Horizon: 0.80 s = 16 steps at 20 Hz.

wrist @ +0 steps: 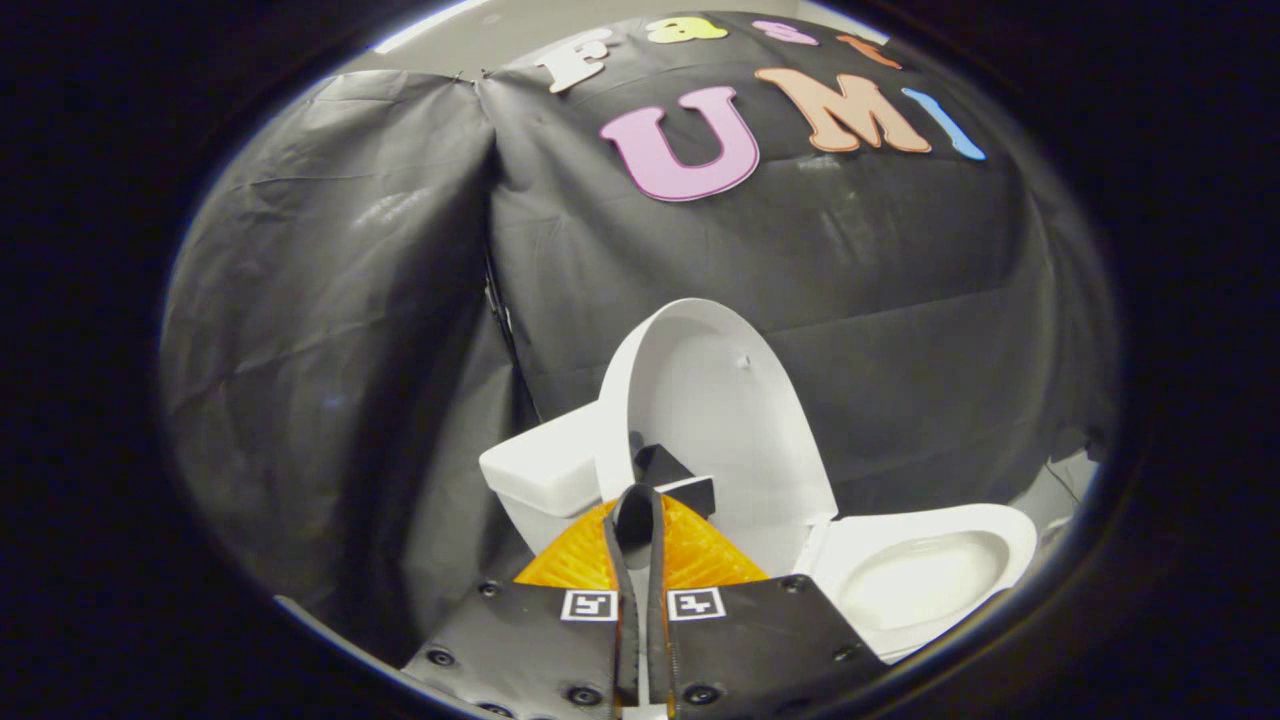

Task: Open the toilet lid.

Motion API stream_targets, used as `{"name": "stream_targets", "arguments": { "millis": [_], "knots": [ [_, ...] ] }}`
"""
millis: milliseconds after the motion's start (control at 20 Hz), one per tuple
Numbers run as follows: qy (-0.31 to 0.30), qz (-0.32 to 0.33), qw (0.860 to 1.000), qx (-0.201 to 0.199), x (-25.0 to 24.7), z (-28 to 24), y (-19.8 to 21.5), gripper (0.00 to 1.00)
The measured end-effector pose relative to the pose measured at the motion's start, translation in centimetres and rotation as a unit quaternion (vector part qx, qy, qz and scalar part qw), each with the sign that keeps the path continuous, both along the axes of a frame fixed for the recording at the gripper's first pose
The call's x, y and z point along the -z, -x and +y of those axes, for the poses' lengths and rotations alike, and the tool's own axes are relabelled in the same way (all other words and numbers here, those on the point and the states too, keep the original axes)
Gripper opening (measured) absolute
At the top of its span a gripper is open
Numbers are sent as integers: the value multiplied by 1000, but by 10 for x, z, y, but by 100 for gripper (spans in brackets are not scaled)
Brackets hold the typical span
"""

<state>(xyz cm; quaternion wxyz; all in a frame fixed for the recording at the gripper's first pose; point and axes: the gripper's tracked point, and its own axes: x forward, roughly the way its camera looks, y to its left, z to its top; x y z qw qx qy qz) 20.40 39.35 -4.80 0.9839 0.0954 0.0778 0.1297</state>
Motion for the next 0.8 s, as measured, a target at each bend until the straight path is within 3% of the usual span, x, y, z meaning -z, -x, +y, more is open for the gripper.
{"name": "stream_targets", "arguments": {
  "millis": [250,550,800],
  "knots": [
    [5,7,1000,-7,2,-1,0,4],
    [37,7,998,-45,-5,6,6,38],
    [41,-35,997,-60,-35,-3,19,61]
  ]
}}
